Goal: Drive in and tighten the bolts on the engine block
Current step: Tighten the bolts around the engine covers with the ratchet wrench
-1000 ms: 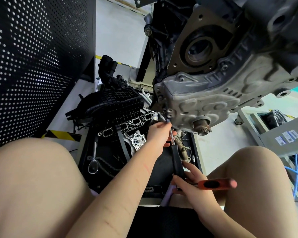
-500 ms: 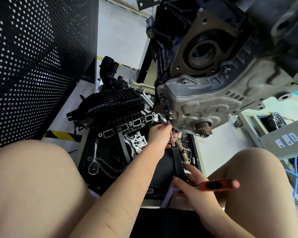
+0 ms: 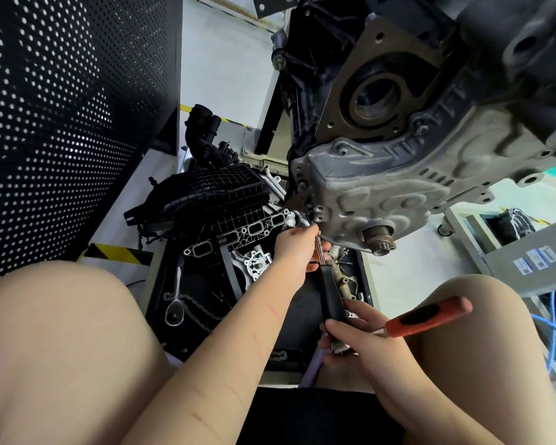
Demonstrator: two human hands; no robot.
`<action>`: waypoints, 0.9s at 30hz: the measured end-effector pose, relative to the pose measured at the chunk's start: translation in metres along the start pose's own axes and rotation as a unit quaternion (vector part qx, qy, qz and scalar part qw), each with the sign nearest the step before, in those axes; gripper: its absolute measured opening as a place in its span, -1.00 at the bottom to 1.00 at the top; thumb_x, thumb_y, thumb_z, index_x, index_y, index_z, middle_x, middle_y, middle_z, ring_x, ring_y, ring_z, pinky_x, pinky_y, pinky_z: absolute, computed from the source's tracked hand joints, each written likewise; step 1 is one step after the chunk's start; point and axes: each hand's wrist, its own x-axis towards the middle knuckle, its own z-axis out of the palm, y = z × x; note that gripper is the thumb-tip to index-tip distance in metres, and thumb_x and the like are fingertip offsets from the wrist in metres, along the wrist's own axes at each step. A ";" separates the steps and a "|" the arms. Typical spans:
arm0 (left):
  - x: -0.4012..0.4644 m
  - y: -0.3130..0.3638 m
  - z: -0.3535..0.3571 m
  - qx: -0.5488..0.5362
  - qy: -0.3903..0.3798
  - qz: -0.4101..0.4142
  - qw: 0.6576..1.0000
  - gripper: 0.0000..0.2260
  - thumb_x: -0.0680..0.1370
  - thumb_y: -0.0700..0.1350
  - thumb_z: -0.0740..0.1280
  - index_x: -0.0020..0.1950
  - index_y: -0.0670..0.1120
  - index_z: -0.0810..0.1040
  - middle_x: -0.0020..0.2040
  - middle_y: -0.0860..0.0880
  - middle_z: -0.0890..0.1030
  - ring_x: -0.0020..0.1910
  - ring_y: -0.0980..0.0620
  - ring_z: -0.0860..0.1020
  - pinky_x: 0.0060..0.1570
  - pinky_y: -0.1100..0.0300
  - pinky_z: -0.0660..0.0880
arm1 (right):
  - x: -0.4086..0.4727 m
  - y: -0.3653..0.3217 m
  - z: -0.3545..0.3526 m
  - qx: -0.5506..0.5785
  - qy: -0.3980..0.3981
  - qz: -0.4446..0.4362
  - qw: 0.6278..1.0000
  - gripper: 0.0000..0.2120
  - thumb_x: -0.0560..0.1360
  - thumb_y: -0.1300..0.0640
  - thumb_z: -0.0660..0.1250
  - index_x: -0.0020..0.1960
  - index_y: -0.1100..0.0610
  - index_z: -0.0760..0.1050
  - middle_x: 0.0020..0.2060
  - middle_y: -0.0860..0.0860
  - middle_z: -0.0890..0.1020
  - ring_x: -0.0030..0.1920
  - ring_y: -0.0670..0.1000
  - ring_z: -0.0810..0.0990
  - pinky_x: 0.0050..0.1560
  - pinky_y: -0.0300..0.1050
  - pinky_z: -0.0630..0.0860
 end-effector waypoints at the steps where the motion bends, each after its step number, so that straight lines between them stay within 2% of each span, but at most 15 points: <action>1: 0.000 0.000 -0.001 -0.006 -0.006 -0.006 1.000 -0.82 0.60 -0.10 0.17 -0.19 -0.06 0.43 -0.61 0.09 0.53 -0.65 0.20 0.47 -0.37 0.28 0.36 | -0.001 -0.002 0.000 0.016 0.003 0.007 1.000 -0.75 0.44 0.43 0.32 -0.10 0.09 0.48 -0.27 0.22 0.58 -0.50 -0.02 0.59 -0.54 -0.22 0.47; 5: -0.004 -0.005 -0.008 -0.003 -0.076 -0.052 0.996 -0.73 0.64 -0.05 0.10 -0.14 -0.12 0.49 -0.50 0.04 0.60 -0.55 0.14 0.56 -0.49 0.33 0.49 | -0.003 -0.009 -0.002 0.089 -0.019 0.048 0.995 -0.92 0.47 0.30 0.33 -0.05 0.21 0.50 -0.35 0.25 0.64 -0.44 0.11 0.63 -0.50 -0.15 0.53; 8: -0.014 -0.017 -0.009 -0.005 -0.134 -0.092 0.987 -0.68 0.63 0.02 0.09 -0.10 -0.15 0.52 -0.41 -0.01 0.65 -0.47 0.08 0.61 -0.50 0.31 0.51 | -0.001 -0.011 -0.002 0.105 -0.031 0.065 0.992 -0.88 0.50 0.25 0.29 0.00 0.28 0.49 -0.36 0.25 0.63 -0.43 0.13 0.63 -0.48 -0.12 0.54; 10: -0.019 -0.021 -0.005 -0.036 -0.141 -0.104 0.984 -0.64 0.63 0.02 0.09 -0.19 -0.16 0.50 -0.44 -0.04 0.63 -0.50 0.05 0.60 -0.52 0.32 0.49 | -0.001 -0.011 -0.002 0.107 -0.035 0.069 0.991 -0.87 0.51 0.24 0.28 0.01 0.29 0.50 -0.35 0.24 0.63 -0.43 0.12 0.63 -0.46 -0.12 0.55; 14: -0.019 -0.025 0.003 -0.043 -0.082 -0.078 0.993 -0.60 0.64 -0.02 0.10 -0.34 -0.18 0.38 -0.59 -0.05 0.52 -0.67 0.03 0.46 -0.61 0.39 0.39 | -0.003 -0.010 0.001 0.111 -0.033 0.068 0.991 -0.93 0.50 0.26 0.30 -0.02 0.23 0.49 -0.38 0.21 0.62 -0.46 0.10 0.61 -0.48 -0.14 0.55; 18: -0.020 -0.030 0.008 -0.031 -0.018 -0.034 0.999 -0.61 0.62 -0.09 0.13 -0.39 -0.20 0.36 -0.66 -0.05 0.43 -0.71 0.04 0.40 -0.63 0.41 0.34 | -0.005 -0.008 0.007 0.077 -0.043 0.033 0.996 -0.89 0.49 0.28 0.32 -0.02 0.13 0.46 -0.44 0.04 0.64 -0.49 0.03 0.59 -0.48 -0.15 0.56; 21: -0.018 -0.035 0.009 -0.015 0.025 0.012 1.000 -0.62 0.60 -0.14 0.16 -0.42 -0.21 0.36 -0.68 -0.03 0.40 -0.73 0.05 0.37 -0.63 0.40 0.31 | -0.008 -0.008 0.013 -0.039 -0.068 -0.012 0.997 -0.88 0.49 0.30 0.31 -0.01 0.15 0.48 -0.33 0.03 0.60 -0.48 -0.02 0.57 -0.49 -0.21 0.54; 24: -0.017 -0.038 0.008 0.001 0.052 0.045 0.998 -0.65 0.58 -0.15 0.20 -0.41 -0.19 0.40 -0.67 0.01 0.43 -0.71 0.07 0.38 -0.50 0.26 0.37 | -0.007 -0.008 0.015 -0.155 -0.055 -0.044 0.985 -0.88 0.48 0.25 0.30 -0.03 0.09 0.45 -0.24 0.04 0.60 -0.48 -0.03 0.58 -0.55 -0.28 0.49; 27: -0.014 -0.039 0.004 0.023 0.052 0.041 0.998 -0.66 0.58 -0.12 0.23 -0.39 -0.18 0.42 -0.65 0.00 0.46 -0.70 0.08 0.40 -0.55 0.30 0.39 | -0.005 -0.007 0.014 -0.219 -0.057 -0.043 0.973 -0.92 0.50 0.17 0.30 -0.04 0.03 0.43 -0.29 0.09 0.60 -0.55 -0.06 0.55 -0.54 -0.24 0.52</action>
